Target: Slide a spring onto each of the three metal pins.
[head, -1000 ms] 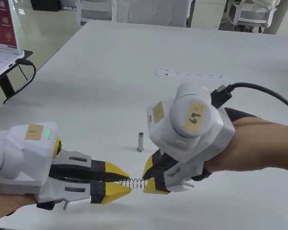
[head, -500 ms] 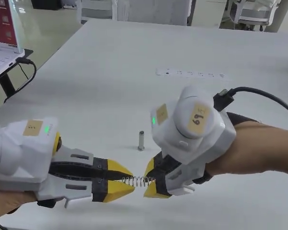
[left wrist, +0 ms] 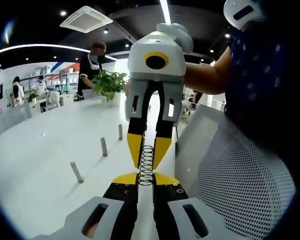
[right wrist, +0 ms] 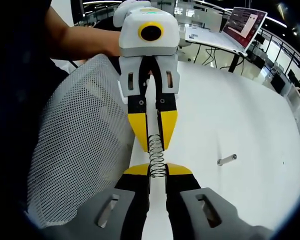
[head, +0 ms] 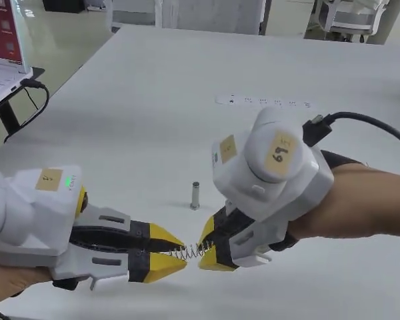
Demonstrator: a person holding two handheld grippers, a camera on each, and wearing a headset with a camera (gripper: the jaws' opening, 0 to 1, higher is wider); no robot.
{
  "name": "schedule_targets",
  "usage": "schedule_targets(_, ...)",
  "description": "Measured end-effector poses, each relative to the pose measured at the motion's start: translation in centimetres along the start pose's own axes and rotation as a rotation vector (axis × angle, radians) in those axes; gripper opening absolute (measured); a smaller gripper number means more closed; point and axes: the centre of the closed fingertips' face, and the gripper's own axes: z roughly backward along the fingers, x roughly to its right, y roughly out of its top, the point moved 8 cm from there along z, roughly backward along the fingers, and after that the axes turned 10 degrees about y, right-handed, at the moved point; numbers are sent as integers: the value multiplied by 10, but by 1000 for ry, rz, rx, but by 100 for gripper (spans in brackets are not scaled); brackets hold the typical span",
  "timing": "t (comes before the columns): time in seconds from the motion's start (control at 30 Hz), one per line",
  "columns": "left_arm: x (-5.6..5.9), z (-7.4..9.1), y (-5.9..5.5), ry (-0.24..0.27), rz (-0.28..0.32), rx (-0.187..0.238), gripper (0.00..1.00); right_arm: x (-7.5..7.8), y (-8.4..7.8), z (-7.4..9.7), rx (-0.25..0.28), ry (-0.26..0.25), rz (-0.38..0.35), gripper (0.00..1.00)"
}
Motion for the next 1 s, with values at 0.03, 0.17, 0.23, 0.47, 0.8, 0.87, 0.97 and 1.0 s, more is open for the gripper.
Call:
schedule_targets(0.03,0,0,0,1,-1,0,3,0,1,1,0,-1,0,8)
schedule_targets(0.17,0,-1,0,0,-4,-1,3,-1,7,4,2,-4,-4,8)
schedule_targets(0.23,0,-1,0,-2,-2,1,3,-2,10,7,3,-4,-7,8)
schedule_targets(0.47,1,-2,0,-4,0,9,3,-5,19,10,-8,-3,-1,8)
schedule_targets(0.8,4,-4,-1,-18,-2,6,3,-9,29,10,-32,5,-4,8)
schedule_targets(0.87,4,-5,-1,-20,-1,7,3,-9,30,10,-34,5,-2,8)
schedule_targets(0.97,4,-6,-1,-21,-1,7,3,-9,31,9,-41,2,2,8)
schedule_targets(1.0,4,-6,-1,-20,-2,7,3,-9,31,9,-43,1,4,8)
